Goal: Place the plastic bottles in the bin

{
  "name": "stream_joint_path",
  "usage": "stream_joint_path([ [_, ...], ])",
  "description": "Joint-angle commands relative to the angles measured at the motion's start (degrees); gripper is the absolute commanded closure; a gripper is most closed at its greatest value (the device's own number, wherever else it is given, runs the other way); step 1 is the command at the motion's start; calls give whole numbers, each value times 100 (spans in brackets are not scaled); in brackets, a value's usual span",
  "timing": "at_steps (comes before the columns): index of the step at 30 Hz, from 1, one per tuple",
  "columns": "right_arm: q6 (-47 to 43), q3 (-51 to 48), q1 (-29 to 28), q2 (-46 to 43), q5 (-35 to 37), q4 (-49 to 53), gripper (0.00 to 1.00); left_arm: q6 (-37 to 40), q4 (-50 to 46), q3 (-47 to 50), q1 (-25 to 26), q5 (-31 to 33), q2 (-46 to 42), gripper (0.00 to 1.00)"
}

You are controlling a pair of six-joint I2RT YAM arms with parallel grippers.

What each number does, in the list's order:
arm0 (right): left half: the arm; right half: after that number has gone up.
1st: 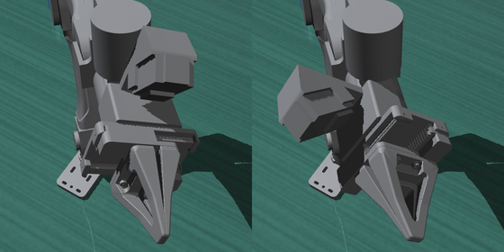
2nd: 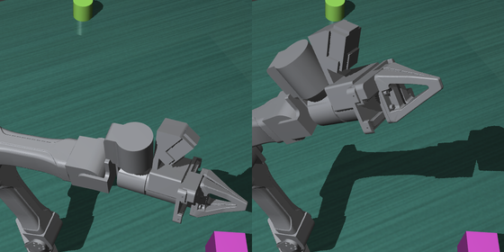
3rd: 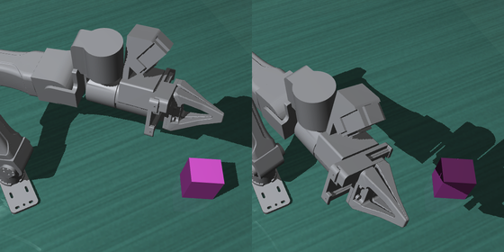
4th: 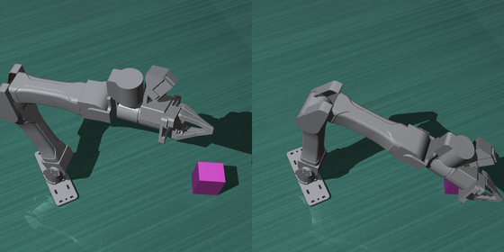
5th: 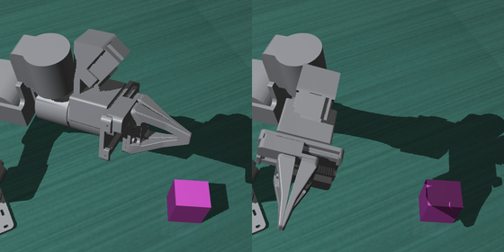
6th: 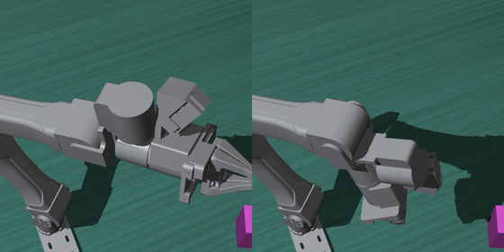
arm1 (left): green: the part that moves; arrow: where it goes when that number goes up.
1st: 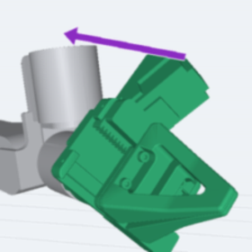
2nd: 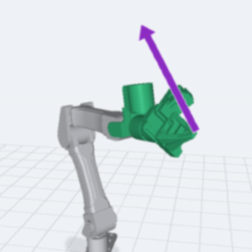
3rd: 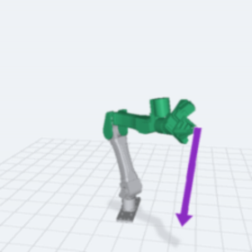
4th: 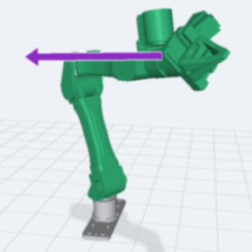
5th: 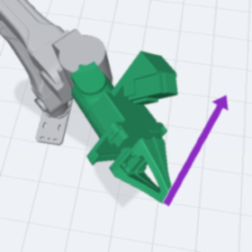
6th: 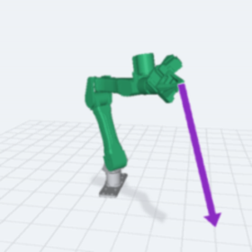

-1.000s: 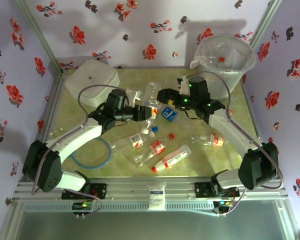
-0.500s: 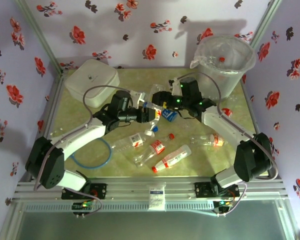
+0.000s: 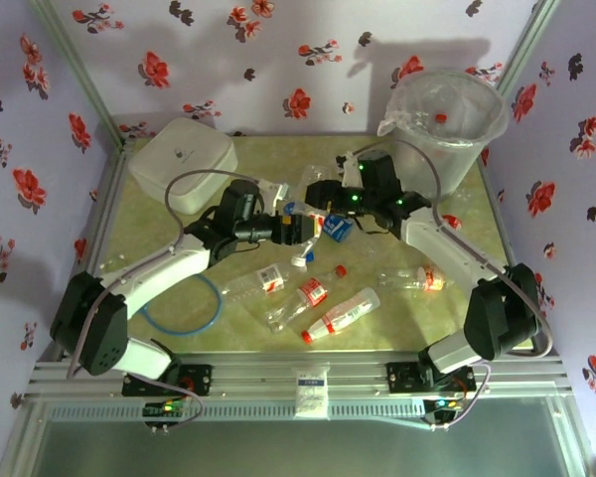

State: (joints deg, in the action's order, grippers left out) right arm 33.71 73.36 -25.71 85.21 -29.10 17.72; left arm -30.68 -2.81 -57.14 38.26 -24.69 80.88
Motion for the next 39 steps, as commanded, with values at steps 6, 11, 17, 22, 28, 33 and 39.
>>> stream_joint_path([
  [6, -1707, 1962, 903, -231, 1927, 1972, 53, 657, -1847, -50, -214, 1384, -1107, 2],
  [11, -2196, 3304, 1679, 99, 3474, 2268, 57, 712, -2698, -26, -214, 1994, -1293, 2],
  [17, -2480, 4637, 2256, 888, 5070, 1948, 64, 711, -3109, 58, -214, 2345, -1376, 1],
  [22, -2721, 5721, 2440, 1886, 5599, 1946, 64, 598, -3129, 181, -186, 2346, -1532, 2],
  [28, -2329, 7050, 2642, 3069, 5013, 2599, 64, 546, -3638, 195, -165, 2749, -1718, 1],
  [33, -2129, 7171, 2727, 3544, 4562, 2782, 66, 479, -3964, 254, -44, 2990, -1727, 1],
  [39, -2022, 7382, 2807, 4144, 3922, 3121, 68, 484, -4228, 213, 59, 3167, -1672, 0],
])
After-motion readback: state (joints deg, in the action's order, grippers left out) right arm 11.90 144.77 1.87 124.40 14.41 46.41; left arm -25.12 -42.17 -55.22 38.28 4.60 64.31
